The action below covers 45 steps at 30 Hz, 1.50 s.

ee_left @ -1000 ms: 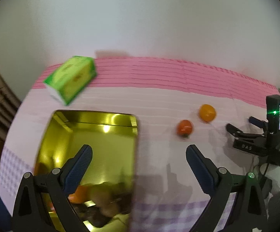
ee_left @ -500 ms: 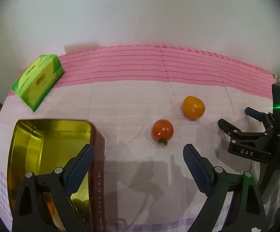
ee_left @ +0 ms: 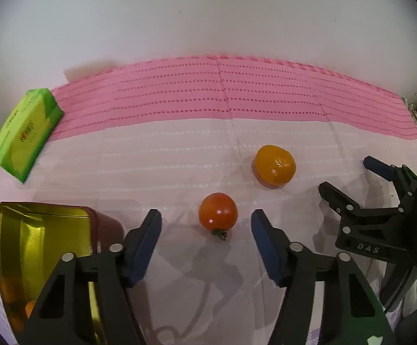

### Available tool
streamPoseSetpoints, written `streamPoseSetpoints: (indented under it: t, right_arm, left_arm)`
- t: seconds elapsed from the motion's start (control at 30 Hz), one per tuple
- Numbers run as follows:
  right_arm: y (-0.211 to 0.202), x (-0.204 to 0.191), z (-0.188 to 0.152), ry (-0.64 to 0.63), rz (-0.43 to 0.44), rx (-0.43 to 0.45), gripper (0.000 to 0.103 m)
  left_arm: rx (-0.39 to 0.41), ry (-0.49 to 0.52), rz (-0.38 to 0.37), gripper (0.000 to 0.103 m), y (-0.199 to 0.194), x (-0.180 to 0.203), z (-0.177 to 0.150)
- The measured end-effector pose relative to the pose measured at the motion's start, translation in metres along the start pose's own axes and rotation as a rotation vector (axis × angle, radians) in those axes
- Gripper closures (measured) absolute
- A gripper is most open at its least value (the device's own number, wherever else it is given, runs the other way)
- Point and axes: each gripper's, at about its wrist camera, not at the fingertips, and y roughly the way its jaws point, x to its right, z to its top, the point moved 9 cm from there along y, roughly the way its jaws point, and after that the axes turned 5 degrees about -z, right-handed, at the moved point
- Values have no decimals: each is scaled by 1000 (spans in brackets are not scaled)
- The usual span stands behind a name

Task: Organize fruits
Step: 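Reach the left tool to the red tomato and close on it, then carry the red tomato into the gold tin with the left tool and release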

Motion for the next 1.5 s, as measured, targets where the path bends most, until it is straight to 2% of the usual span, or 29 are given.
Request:
streamPoseSetpoints:
  t: [0.1, 0.2, 0.77, 0.9, 1.5]
  right_arm:
    - [0, 0, 0, 0, 0, 0, 0]
    - [0, 0, 0, 0, 0, 0, 0]
    - [0, 0, 0, 1, 0, 0, 0]
    - [0, 0, 0, 1, 0, 0, 0]
    - [0, 0, 0, 1, 0, -1, 0]
  left_arm:
    - [-7, 13, 11, 50, 7, 1, 0]
    - [-22, 12, 3, 61, 13, -1, -1]
    - [-25, 18, 11, 64, 27, 4, 2]
    - [-19, 27, 15, 75, 27, 4, 3]
    - [-22, 18, 36, 76, 16, 0, -8]
